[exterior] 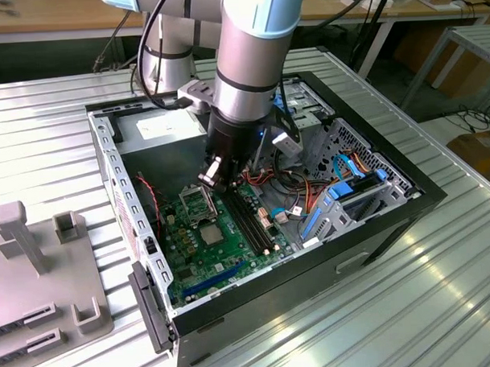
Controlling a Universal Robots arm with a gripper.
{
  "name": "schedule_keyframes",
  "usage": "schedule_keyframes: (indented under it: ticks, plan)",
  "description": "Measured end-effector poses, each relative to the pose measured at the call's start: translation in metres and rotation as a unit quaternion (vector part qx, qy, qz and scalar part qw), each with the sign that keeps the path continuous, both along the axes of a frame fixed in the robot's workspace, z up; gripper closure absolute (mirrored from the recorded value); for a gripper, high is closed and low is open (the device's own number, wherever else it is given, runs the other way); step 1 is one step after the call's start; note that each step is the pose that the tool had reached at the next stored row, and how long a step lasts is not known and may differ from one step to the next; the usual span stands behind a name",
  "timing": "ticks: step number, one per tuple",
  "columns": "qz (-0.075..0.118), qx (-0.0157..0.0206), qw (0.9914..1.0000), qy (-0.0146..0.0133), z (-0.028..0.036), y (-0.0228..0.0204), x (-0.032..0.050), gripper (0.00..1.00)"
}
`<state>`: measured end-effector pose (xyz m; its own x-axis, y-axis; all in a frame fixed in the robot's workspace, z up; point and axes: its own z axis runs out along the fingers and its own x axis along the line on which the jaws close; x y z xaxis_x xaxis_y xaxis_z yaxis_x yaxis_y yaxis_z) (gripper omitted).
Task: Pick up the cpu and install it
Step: 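Close the cpu cover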
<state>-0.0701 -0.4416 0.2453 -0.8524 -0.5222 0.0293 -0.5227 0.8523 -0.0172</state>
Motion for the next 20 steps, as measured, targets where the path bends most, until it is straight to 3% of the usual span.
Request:
schedule_keyframes:
  ticks: [2,9,12,16,18,20]
  plan:
    - [0.013,0.0001,0.99992,-0.0001,-0.0007,0.0002,0.0008,0.89]
    - [0.018,0.0007,0.99984,-0.0003,-0.0049,0.0078,0.0098,0.89]
    - [0.021,0.0034,0.99977,-0.0005,-0.0069,0.0108,0.0118,0.89]
    - [0.025,0.0199,0.99948,-0.0008,-0.0070,0.0110,0.0121,0.89]
    - [0.028,0.0359,0.99896,-0.0011,-0.0073,0.0111,0.0121,0.89]
    - [0.030,0.0393,0.99876,-0.0012,-0.0085,0.0111,0.0120,0.89]
